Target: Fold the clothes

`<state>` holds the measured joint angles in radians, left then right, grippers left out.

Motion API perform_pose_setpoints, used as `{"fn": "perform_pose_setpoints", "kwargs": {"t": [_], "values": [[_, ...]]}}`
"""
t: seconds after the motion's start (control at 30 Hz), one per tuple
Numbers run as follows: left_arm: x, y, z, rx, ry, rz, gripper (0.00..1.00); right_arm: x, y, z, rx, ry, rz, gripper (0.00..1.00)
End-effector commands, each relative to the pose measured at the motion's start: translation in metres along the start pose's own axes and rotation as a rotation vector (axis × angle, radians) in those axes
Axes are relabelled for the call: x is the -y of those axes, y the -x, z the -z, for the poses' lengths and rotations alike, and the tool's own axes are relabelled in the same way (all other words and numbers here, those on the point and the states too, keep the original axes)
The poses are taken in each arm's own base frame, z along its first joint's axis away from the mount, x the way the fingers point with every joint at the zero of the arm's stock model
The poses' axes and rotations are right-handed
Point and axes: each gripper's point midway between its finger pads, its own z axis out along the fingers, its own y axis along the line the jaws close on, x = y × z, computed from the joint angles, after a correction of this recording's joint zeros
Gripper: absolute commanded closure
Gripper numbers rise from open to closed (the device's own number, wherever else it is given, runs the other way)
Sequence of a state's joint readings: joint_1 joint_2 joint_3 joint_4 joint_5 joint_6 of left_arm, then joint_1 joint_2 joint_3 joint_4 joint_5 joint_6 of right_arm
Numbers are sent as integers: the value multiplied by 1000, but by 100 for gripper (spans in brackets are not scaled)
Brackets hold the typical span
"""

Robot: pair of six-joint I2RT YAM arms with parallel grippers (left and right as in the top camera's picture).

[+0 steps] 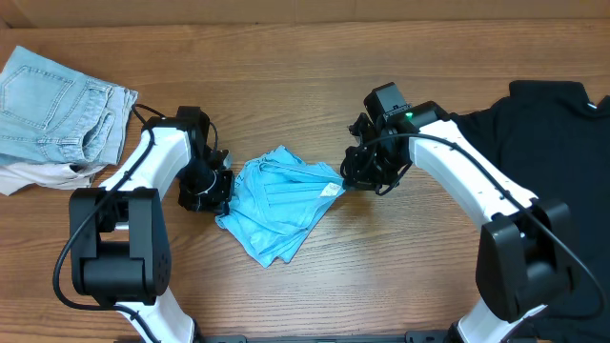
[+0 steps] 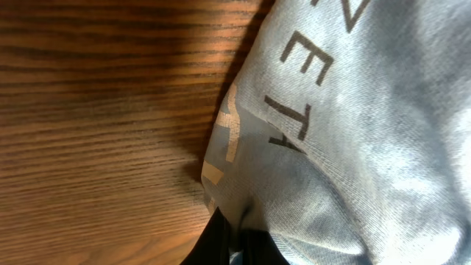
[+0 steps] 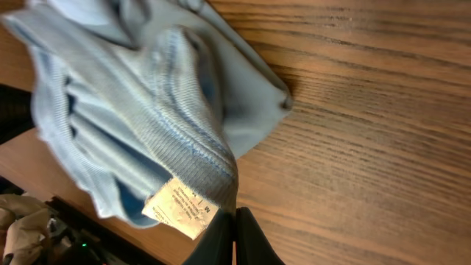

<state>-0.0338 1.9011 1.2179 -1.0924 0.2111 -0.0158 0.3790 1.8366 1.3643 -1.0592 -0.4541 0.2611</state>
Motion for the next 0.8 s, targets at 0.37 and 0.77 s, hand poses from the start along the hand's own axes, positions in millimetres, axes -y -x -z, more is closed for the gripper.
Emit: {"fn": "perform_pose_setpoints", "kwargs": {"t": [0.37, 0.77], "values": [[-21, 6, 49, 6, -15, 53, 81, -15, 16, 16, 82, 47, 22, 80], [-8, 15, 65, 42, -71, -3, 39, -67, 18, 1, 111, 193, 157, 47]]}}
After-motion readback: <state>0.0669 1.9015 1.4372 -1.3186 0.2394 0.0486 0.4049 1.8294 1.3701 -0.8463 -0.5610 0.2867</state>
